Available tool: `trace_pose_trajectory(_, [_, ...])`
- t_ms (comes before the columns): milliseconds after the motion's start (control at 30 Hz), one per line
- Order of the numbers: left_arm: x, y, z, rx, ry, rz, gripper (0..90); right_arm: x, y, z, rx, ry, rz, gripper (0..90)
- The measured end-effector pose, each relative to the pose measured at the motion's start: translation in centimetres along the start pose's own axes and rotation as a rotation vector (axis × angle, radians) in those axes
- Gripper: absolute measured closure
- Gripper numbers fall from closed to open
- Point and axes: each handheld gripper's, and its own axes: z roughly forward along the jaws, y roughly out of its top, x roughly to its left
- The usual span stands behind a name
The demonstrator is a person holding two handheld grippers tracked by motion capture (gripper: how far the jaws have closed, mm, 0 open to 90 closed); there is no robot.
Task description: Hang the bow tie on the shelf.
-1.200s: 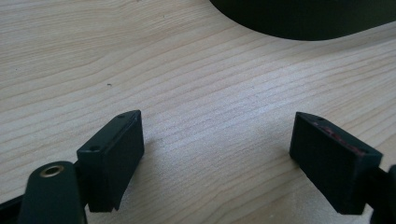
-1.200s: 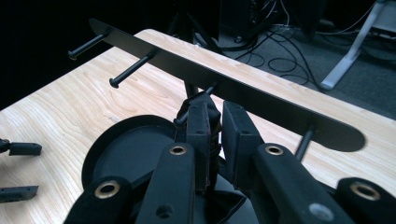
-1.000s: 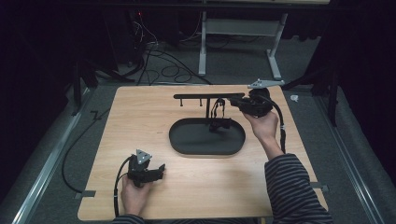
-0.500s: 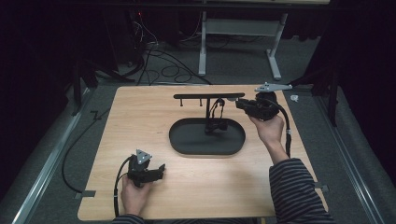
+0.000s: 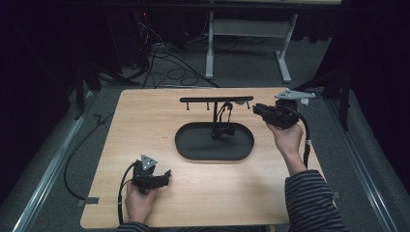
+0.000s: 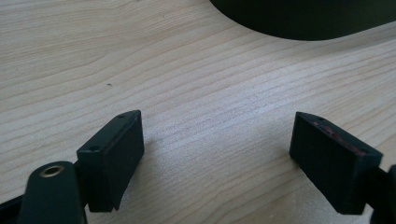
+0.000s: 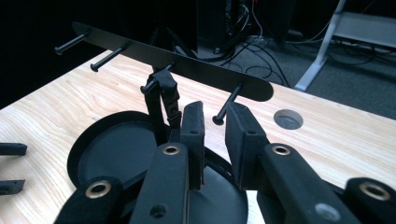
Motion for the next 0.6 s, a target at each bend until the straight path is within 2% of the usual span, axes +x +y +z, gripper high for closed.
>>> trace_pose_trajectory(600, [0.0, 0.0, 0.0, 0.0, 0.001, 0.001, 18.2, -0.8, -2.0, -2.7, -0.028, -0.037, 0.01, 78.0])
